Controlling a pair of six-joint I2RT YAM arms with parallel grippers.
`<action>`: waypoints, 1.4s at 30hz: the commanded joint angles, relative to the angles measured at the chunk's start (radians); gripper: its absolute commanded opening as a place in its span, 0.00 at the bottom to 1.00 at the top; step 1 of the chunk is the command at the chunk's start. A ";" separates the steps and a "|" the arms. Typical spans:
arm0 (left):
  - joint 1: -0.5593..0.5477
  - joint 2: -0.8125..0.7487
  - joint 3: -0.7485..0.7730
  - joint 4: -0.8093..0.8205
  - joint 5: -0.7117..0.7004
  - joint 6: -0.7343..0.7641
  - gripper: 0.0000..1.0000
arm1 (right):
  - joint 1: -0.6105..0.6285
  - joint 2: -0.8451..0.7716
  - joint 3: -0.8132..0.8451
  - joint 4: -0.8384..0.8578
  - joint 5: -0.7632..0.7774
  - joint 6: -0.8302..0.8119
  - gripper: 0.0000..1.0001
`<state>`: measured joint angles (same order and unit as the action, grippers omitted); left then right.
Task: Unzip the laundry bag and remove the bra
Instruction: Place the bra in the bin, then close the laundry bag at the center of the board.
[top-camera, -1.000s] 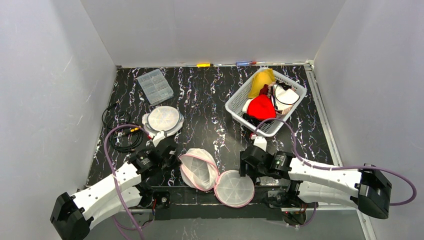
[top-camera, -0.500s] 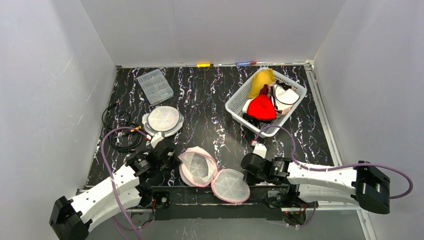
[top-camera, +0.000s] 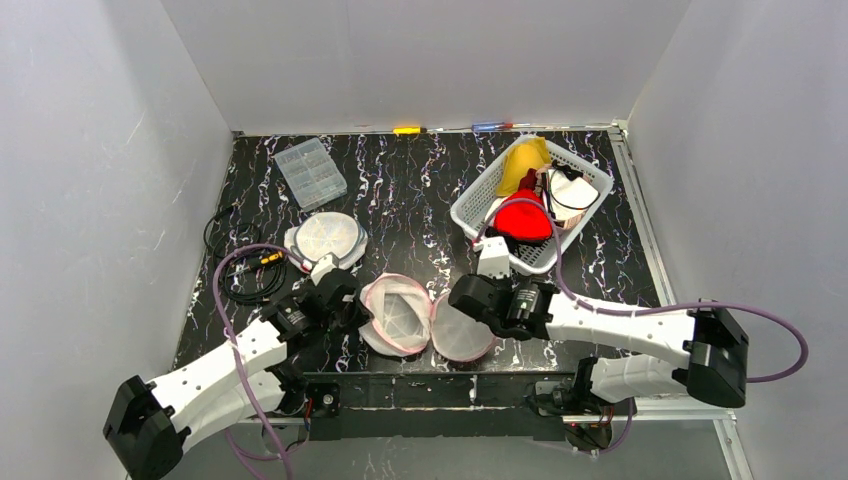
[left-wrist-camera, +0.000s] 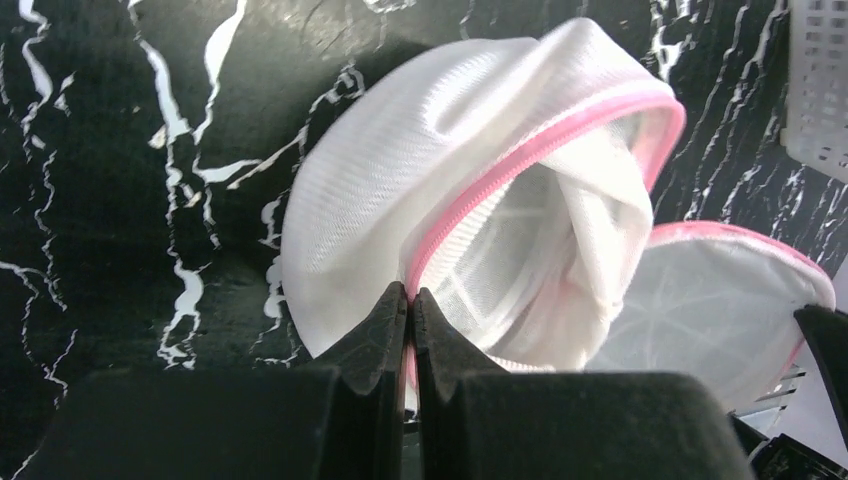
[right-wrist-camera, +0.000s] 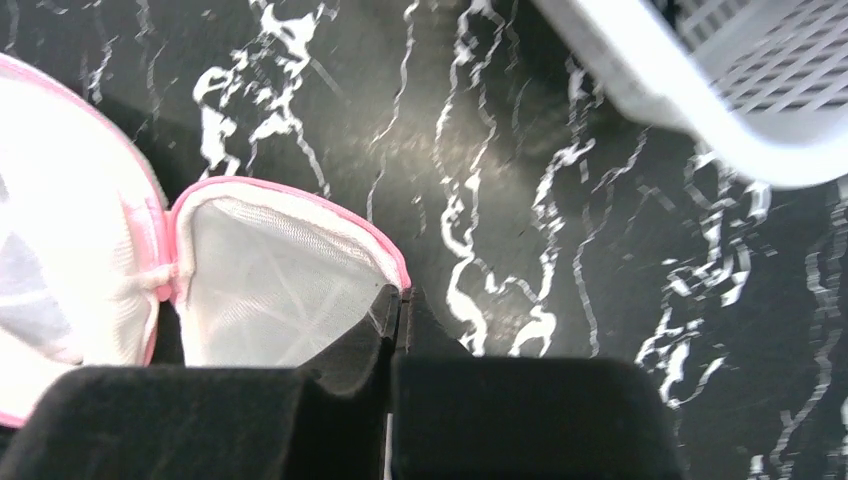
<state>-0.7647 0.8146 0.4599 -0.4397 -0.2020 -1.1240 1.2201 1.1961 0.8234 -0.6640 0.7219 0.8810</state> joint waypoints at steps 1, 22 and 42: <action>0.005 0.050 0.098 0.020 -0.054 0.046 0.00 | -0.030 0.058 0.074 -0.058 0.180 -0.144 0.01; 0.005 0.090 0.221 0.014 -0.049 0.211 0.22 | -0.072 0.155 0.319 -0.135 -0.015 -0.329 0.01; -0.262 -0.040 0.117 0.479 0.137 0.746 0.60 | -0.185 0.236 0.434 -0.113 -0.407 -0.178 0.01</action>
<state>-0.9665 0.7593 0.5426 0.0254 0.0090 -0.5007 1.0622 1.4460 1.2087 -0.7864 0.4038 0.6537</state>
